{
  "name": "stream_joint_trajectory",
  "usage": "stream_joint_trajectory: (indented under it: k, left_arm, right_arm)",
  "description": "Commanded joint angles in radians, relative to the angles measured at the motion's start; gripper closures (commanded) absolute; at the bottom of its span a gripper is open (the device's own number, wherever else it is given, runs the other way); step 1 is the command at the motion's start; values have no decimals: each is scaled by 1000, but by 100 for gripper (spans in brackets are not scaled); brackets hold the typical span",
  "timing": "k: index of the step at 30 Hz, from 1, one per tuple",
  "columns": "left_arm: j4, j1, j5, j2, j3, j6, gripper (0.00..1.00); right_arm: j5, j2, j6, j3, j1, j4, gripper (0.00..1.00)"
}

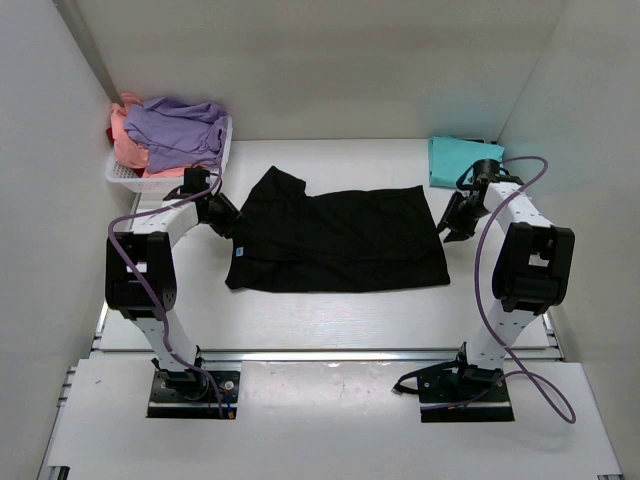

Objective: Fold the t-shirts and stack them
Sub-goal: Fold the flattened tshirt in 1/3 of the way, then grap the side of the flattened tshirt furthest away from the robot with both arms

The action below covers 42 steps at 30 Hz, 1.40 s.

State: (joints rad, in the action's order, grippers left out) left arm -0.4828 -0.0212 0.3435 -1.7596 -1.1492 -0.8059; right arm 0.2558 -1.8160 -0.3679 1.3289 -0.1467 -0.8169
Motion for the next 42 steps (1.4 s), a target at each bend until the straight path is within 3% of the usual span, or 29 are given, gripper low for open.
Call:
stream_joint_trajectory:
  k: [1,3,10,20,34,42]
  left_arm:
    - [26,-20,35,-21,-85,8,60]
    - [10,-42,14,-34,-112,25,60]
    - [12,-78,-34,-145,-262,46,61]
    - [9,-97,-170,-345,-539,138,42]
    - [-132,-101,-330,-641,-972,281,36]
    - [-177,-112,-379,-721,-1029,332,36]
  right_arm:
    - [-78,47,-6,84,41,41,68]
    - [-101,46,6,110,62,42,61]
    - [-61,-3,30,148,105,165,63]
    - [-58,-117,12,277,127,235,61]
    - [-64,-137,3,291,173,243,55]
    - [-78,-184,11,358,173,228,56]
